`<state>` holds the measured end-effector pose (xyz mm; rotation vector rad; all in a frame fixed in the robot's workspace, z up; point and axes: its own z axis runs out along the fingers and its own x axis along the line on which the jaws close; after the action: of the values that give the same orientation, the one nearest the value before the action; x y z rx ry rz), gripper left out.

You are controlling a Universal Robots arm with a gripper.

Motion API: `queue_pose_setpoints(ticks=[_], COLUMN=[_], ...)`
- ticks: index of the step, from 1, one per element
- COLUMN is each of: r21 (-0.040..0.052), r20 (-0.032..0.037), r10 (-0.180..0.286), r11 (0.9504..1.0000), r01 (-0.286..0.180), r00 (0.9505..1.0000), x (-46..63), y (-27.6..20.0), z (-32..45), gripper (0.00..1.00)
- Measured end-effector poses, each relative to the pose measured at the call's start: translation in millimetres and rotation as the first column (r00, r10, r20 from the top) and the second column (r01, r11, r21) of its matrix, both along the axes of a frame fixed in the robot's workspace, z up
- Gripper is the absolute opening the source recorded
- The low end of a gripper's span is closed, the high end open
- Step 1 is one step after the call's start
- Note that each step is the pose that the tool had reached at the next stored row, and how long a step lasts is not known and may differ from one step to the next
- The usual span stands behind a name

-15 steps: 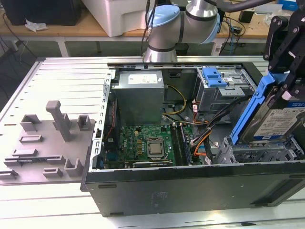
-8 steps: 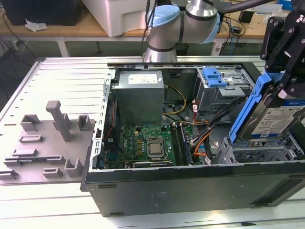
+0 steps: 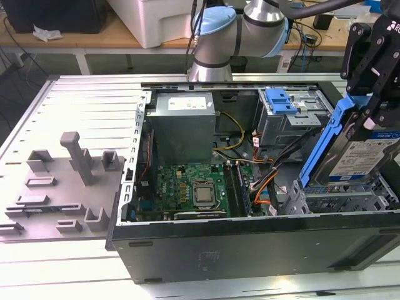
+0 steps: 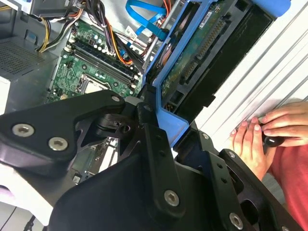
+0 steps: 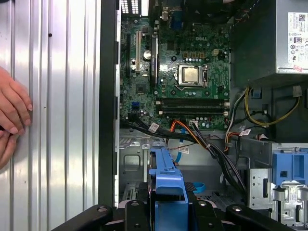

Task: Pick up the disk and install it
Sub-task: 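Insert the disk into the insertion slot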

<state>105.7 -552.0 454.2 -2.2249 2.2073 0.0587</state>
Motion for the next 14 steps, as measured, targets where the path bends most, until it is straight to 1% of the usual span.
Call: queue_pose_setpoints(ticks=[4,14], r21=[-0.0001,0.0000], r20=[0.0000,0.0000], r10=[0.000,-0.011], r11=[1.0000,0.9999], r01=[0.000,0.011], r00=[1.0000,0.9999], x=[1.0,1.1], y=[0.0,0.0], z=[-0.2,-3.3], gripper=[0.37,0.37])
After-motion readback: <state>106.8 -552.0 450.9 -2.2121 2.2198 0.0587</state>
